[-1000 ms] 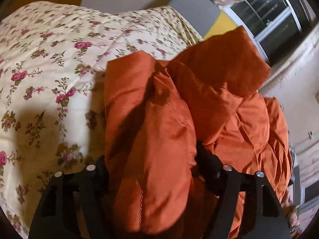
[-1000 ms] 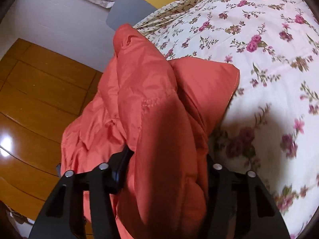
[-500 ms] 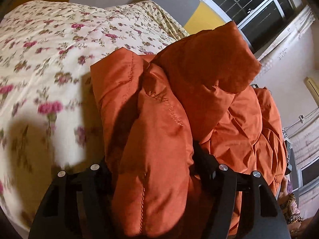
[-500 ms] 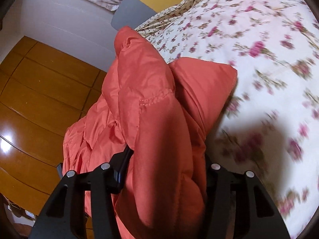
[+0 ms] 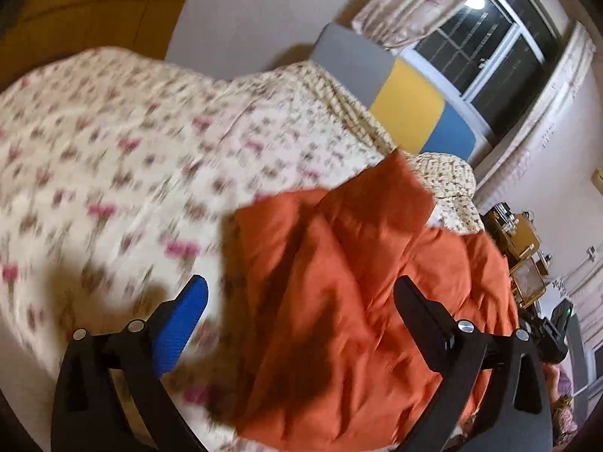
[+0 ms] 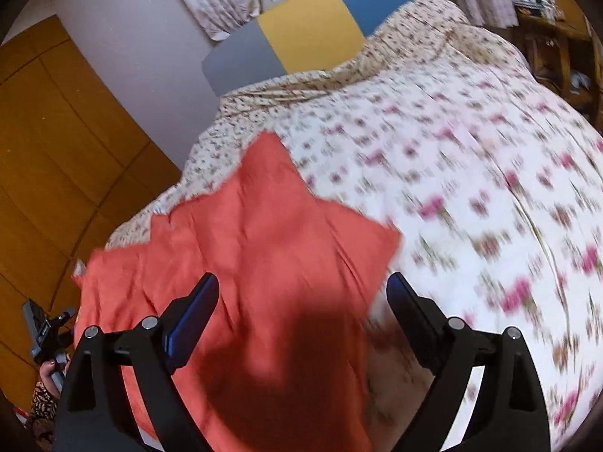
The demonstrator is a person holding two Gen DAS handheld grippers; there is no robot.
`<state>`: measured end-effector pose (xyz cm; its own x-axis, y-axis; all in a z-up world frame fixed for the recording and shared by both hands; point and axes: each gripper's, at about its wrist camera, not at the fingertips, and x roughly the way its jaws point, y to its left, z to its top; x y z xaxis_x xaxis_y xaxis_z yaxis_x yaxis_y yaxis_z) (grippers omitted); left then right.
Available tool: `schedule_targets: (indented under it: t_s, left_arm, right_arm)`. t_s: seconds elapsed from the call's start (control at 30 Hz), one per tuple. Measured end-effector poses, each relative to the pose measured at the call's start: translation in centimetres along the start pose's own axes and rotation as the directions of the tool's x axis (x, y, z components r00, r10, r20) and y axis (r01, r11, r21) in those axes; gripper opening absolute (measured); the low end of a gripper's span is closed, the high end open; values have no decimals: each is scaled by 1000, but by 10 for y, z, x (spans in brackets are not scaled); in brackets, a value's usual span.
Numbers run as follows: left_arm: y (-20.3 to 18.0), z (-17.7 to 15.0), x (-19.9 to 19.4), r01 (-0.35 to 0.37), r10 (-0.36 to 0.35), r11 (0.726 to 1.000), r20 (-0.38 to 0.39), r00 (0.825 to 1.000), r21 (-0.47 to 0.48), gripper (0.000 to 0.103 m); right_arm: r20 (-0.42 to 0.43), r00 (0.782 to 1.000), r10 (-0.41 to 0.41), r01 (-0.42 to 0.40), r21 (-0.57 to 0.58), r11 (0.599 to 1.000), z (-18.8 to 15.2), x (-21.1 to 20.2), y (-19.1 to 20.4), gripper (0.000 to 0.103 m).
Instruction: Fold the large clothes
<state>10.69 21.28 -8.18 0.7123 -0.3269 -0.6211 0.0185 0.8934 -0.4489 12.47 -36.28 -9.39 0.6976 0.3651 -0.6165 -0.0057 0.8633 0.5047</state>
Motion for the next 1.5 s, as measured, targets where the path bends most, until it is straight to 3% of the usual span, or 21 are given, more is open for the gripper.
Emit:
schedule_targets:
  t_s: [0.1,0.23,0.27,0.3,0.33,0.37,0.4,0.43,0.47,0.57,0.7,0.8,0.87,0.93,1.2,1.37,1.5]
  left_arm:
    - [-21,26,27,22,-21,994,-15,1000,109,98]
    - [-34,45,67,6,8,985,-78,997,170,98]
    - [-36,46,73,7,8,986,-86,996,167,98]
    - [-37,46,79,31,-16,988,-100,995,152,96]
    - [-40,46,83,67,-52,988,-108,993,138,80]
    - [-40,45,85,81,-67,989,-111,992,126,70]
    - [-42,41,87,63,-50,992,-109,993,113,65]
    - [-42,38,87,61,-49,993,-111,993,105,45]
    - [-46,34,83,64,-52,992,-113,992,106,32]
    - [-50,30,61,50,-46,993,-39,998,103,19]
    - [-59,44,25,27,-36,997,127,991,70,16]
    - [-74,63,11,7,-19,999,237,971,54,16]
    - [-86,76,9,-29,12,998,318,948,51,16]
    - [-94,85,16,-60,49,998,355,934,20,16]
    - [-92,91,81,-232,235,971,350,907,-51,16]
    - [-81,83,116,-307,294,952,335,895,-15,16]
    - [-66,82,139,-320,317,947,295,902,-38,16]
  right_arm:
    - [-5,1000,14,-14,-20,1000,27,26,12,93]
    - [-47,998,30,-29,26,999,48,59,14,91]
    - [-51,998,36,-34,36,999,48,64,14,87]
    - [-54,998,30,-28,36,999,49,70,15,72]
    - [-55,998,12,-10,28,1000,48,71,18,55]
    - [-53,999,7,-7,15,1000,45,71,18,46]
    - [-47,999,14,-15,-10,1000,42,69,21,31]
    - [-35,999,7,-8,-35,999,38,66,24,22]
    - [-17,1000,-1,0,-57,998,36,60,26,21]
    - [52,999,7,-1,-101,995,33,37,37,16]
    - [169,986,11,7,-107,994,51,10,54,13]
    - [254,967,6,15,-80,997,71,3,63,13]
    - [294,956,-18,39,-64,997,82,7,67,13]
    - [312,949,-37,51,-36,998,92,18,66,13]
    - [264,947,-184,206,-62,977,98,92,52,13]
    - [221,949,-226,244,-57,968,91,126,37,13]
    - [183,947,-262,280,-79,957,88,147,35,14]
